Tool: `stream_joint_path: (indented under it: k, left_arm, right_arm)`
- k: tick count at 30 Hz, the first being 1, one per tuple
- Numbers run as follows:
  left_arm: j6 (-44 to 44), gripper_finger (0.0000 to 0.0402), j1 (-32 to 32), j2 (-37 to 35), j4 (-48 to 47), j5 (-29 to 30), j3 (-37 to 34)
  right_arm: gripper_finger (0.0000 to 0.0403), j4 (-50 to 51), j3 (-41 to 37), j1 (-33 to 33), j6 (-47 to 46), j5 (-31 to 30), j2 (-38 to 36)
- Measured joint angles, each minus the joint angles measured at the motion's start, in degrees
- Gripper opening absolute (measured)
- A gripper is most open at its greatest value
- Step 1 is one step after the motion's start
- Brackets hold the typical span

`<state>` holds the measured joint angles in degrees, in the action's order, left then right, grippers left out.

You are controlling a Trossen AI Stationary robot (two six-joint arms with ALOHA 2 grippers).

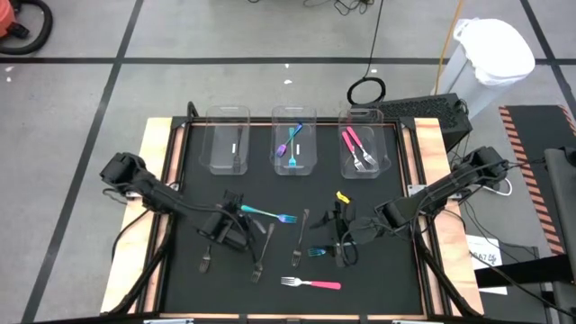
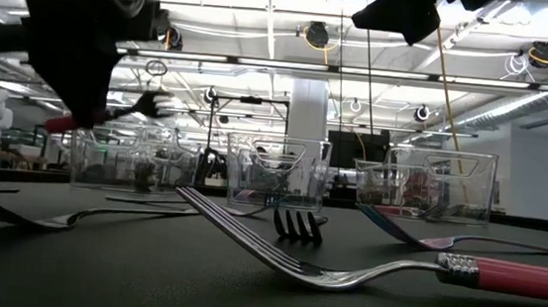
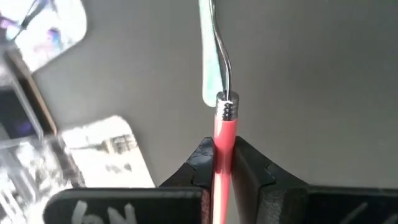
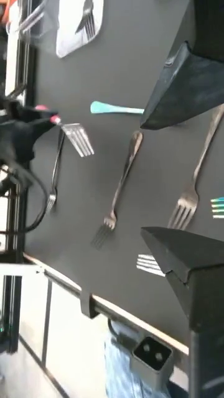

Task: Sort silverware by color (type)
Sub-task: Put the pink fork into the right transparent bin

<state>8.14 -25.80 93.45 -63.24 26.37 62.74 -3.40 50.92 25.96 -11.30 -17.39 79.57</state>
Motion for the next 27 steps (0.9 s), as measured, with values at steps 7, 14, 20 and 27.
stream_joint_path:
  k: [7,14,20,27]
  left_arm:
    - [15.01,0.0027,-2.17,-0.07,-6.24,4.87,7.15]
    - [24.21,0.0027,-3.28,-0.13,0.29,13.25,10.12]
    - [24.27,0.0027,-3.26,-0.13,12.16,14.64,9.43]
    - [21.69,0.0027,-3.19,-0.11,18.21,15.75,9.09]
  right_arm:
    - [0.0265,-5.91,0.00,0.00,3.06,-0.66,4.15]
    - [0.0267,-16.39,0.00,0.16,14.06,-4.63,9.80]
    - [0.0291,-21.20,0.00,1.94,20.39,-14.26,11.32]
    - [0.0326,-22.70,0.00,3.89,25.46,-27.63,10.86]
